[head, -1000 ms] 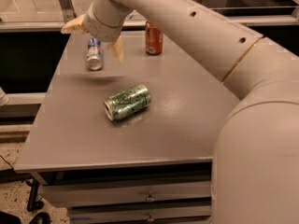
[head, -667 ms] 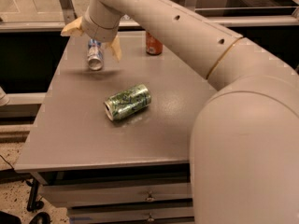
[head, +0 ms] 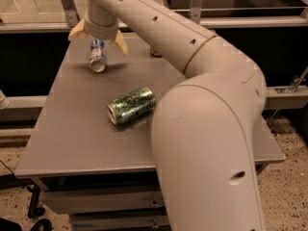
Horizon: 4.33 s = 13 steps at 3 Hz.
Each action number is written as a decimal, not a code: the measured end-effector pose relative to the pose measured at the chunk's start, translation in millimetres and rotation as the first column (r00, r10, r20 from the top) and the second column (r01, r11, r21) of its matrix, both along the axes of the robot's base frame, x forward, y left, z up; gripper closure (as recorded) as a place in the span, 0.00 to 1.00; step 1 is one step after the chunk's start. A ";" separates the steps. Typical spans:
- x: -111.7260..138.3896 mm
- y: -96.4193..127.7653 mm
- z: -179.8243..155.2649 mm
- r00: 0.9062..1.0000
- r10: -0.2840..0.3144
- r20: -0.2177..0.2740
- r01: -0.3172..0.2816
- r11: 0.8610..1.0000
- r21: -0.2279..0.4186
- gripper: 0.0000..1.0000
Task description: Move redbull can near coke can
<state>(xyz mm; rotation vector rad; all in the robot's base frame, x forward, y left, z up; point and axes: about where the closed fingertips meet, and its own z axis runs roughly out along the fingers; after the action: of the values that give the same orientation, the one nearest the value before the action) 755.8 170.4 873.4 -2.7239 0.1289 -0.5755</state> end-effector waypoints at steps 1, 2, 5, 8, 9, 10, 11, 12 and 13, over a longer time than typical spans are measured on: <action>7.4 -2.6 -13.9 1.000 0.005 -0.008 -0.006 0.997 -0.077 0.15; 5.8 -5.0 -28.8 0.999 0.009 -0.039 -0.014 0.992 -0.122 0.36; -11.4 -11.6 -2.3 0.997 -0.002 -0.081 -0.004 0.997 -0.076 1.00; -95.9 -71.1 119.2 0.971 -0.092 -0.220 0.151 0.952 0.268 1.00; -92.8 -122.4 141.9 0.959 -0.209 -0.192 0.263 0.910 0.321 1.00; -70.3 -171.6 146.5 0.935 -0.329 -0.133 0.355 0.869 0.345 1.00; -66.9 -174.2 147.8 0.933 -0.337 -0.124 0.359 0.864 0.353 1.00; -62.8 -184.5 143.4 0.938 -0.336 -0.082 0.343 0.871 0.353 1.00; -54.2 -207.4 132.2 0.941 -0.338 -0.024 0.330 0.895 0.302 1.00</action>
Offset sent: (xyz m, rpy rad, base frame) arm 0.0044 -0.0105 -0.0379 -0.1742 0.0683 0.0154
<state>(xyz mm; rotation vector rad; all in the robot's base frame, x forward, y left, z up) 701.7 -37.1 1005.6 -2.4044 0.6363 -0.6289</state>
